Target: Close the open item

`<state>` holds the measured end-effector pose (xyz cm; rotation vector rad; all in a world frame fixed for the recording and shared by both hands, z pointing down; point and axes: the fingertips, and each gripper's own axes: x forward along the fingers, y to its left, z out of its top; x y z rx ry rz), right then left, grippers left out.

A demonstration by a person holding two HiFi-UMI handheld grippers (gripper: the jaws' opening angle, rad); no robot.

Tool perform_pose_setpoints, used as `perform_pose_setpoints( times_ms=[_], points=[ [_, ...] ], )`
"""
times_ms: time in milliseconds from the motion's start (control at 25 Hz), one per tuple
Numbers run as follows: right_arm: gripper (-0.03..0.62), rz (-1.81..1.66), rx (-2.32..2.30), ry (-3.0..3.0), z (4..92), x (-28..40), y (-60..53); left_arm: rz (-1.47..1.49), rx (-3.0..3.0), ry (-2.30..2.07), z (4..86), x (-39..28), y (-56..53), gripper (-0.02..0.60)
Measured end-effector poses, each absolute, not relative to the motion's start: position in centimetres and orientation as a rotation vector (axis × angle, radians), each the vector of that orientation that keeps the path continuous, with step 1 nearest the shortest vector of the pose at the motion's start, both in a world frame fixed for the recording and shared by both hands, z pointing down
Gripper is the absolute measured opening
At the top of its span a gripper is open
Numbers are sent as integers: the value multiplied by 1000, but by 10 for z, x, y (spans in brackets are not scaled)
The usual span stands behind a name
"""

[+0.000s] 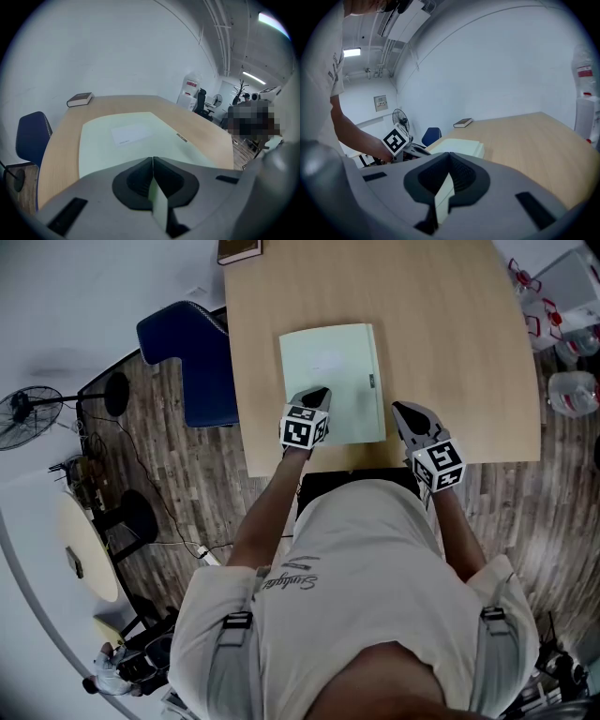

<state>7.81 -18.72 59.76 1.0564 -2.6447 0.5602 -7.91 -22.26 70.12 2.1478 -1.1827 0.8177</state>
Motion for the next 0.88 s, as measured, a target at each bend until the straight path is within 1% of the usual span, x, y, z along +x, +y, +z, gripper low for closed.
perform_pose_setpoints(
  times_ms=[880],
  points=[
    [-6, 607, 1079, -2596, 616, 68, -188, 938, 2165, -1143, 716, -76, -222, 15]
  ],
)
